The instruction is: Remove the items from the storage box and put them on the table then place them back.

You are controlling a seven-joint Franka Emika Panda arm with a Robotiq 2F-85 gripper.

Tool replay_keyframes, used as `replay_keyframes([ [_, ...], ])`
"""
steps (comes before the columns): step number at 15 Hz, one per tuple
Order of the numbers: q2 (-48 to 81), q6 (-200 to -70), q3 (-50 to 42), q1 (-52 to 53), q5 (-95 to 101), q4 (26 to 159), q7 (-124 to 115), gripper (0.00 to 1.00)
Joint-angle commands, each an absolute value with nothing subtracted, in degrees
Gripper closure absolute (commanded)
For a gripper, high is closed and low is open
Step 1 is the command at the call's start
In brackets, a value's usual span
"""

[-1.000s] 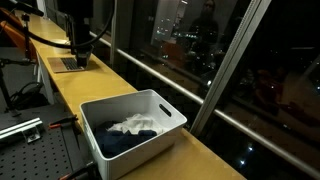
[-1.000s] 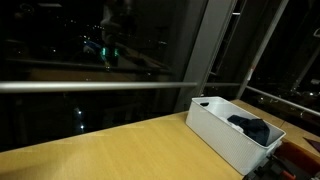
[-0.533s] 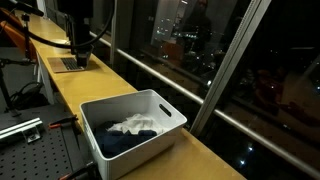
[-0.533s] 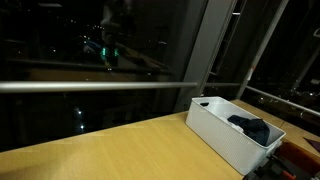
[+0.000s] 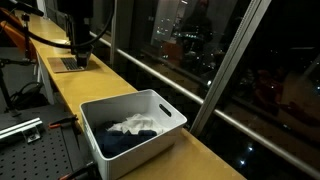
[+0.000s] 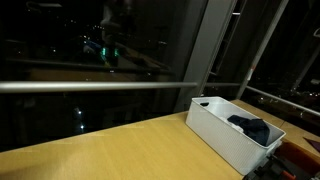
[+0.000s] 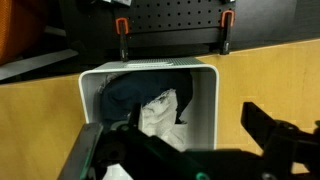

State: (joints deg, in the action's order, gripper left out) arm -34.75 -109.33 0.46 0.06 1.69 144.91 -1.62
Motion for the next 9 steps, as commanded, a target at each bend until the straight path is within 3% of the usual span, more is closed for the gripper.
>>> replay_keyframes([
  [1,-32.43,-109.59,0.29,-0.39,3.38,141.41,-0.12,0.00],
  [9,-20.83,-126.94,-1.99,0.21,8.33,132.77,8.79,0.00],
])
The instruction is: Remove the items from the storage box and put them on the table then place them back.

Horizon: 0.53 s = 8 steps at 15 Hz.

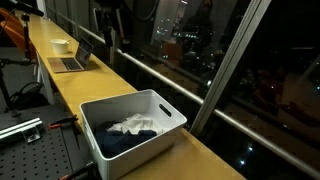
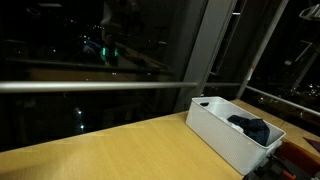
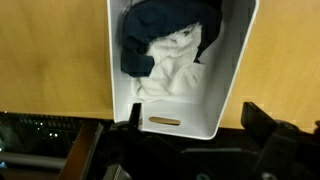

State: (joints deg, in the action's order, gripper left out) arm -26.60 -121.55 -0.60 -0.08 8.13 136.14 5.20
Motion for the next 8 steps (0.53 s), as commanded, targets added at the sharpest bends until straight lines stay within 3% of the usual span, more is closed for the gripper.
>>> replay_keyframes([
  [1,-18.62,-129.31,-2.30,0.28,7.80,132.33,9.56,0.00],
  [8,3.16,-146.29,-2.90,0.03,2.76,130.89,15.75,0.00],
])
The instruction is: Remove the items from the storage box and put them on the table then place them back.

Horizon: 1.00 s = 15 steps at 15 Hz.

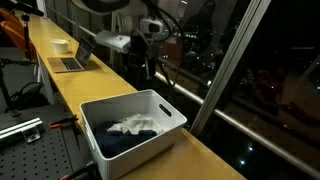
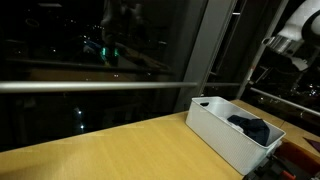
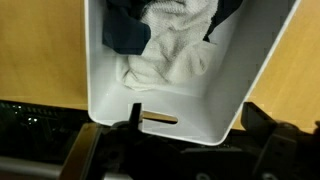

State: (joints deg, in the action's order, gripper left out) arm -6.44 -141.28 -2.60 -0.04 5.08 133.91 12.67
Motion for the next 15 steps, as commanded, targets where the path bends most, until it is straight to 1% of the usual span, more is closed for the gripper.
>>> replay_keyframes([
  [1,6.02,-147.62,-2.55,-0.33,2.67,130.40,16.02,0.00],
  [5,16.35,-149.85,-2.03,-1.63,4.44,127.62,15.40,0.00],
  [12,30.36,-151.95,-7.78,-1.77,15.64,123.10,10.29,0.00],
  [15,35.18,-151.87,-8.08,-2.16,15.93,119.74,9.80,0.00],
])
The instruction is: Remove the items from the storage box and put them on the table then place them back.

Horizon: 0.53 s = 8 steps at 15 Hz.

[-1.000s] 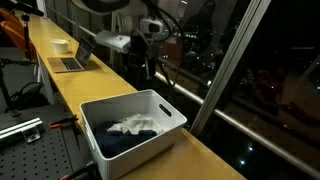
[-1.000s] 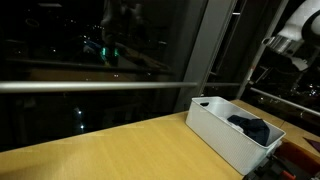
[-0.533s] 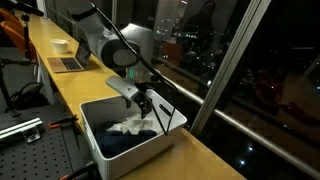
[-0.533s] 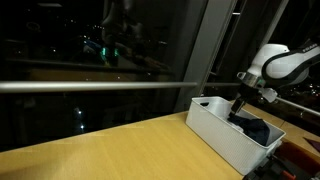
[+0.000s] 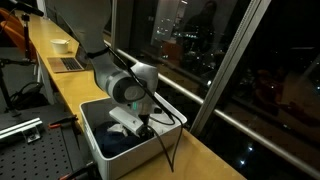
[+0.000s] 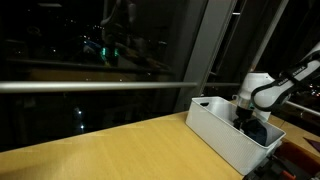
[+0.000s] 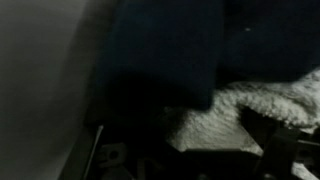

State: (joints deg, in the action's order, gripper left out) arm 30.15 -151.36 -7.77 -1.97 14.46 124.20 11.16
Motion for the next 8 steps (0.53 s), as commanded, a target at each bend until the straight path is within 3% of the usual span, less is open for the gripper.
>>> replay_keyframes([
  [1,36.70,-151.58,-7.34,-2.43,15.12,118.26,10.26,0.00],
  [4,37.83,-150.87,-5.66,-2.71,14.08,116.22,11.31,0.00],
  [5,37.92,-149.74,-5.40,-2.68,13.55,115.29,10.90,0.22],
  [8,37.12,-148.37,-5.68,-2.41,13.79,114.53,10.14,0.41],
])
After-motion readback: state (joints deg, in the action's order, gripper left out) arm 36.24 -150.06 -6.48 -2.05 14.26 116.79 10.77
